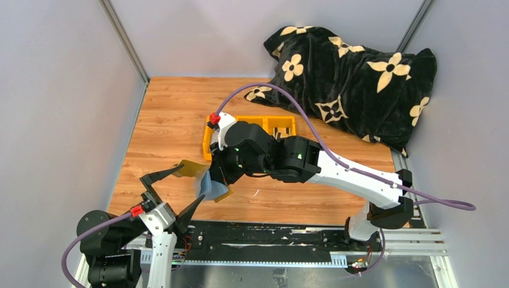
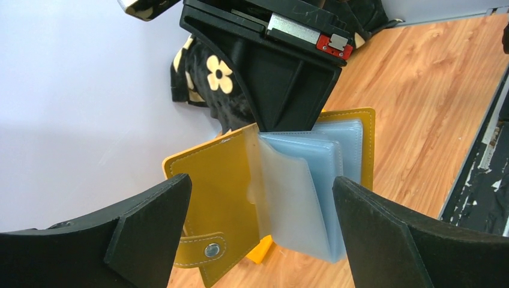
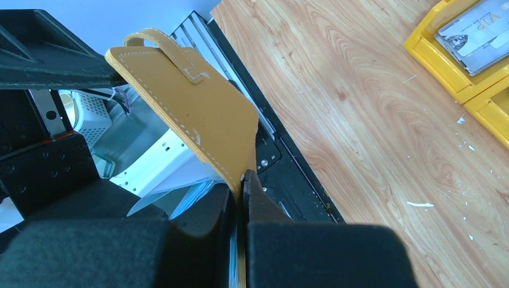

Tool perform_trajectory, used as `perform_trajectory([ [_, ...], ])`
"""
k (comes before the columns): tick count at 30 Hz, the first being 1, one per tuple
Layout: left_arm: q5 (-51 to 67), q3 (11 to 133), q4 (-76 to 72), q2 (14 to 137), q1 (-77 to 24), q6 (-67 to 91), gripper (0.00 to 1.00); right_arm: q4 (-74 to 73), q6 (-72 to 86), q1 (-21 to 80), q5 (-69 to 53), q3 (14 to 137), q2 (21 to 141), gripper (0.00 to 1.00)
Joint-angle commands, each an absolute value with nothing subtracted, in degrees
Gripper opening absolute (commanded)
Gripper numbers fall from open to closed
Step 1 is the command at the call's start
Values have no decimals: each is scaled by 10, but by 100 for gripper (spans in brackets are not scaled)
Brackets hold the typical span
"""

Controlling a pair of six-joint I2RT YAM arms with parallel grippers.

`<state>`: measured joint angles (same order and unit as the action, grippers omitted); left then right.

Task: Take the credit cards out of the card holder
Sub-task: Open the card holder.

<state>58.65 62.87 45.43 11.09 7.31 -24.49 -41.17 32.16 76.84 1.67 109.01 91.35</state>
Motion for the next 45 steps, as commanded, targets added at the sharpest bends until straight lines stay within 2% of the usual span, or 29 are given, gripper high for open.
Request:
perform_trajectory([
  [1, 593, 621, 459, 106, 75, -253, 98, -400, 342, 765, 22, 1112, 919, 0],
  [20, 587, 601, 459, 100, 74, -243, 92, -381, 355, 766, 26, 1108, 923, 0],
  [34, 605, 625, 476, 95, 74, -227, 91, -387, 347, 766, 42, 1113, 924, 0],
  [45, 547, 609, 479, 97, 74, -269, 89, -374, 354, 768, 31, 1106, 921, 0],
])
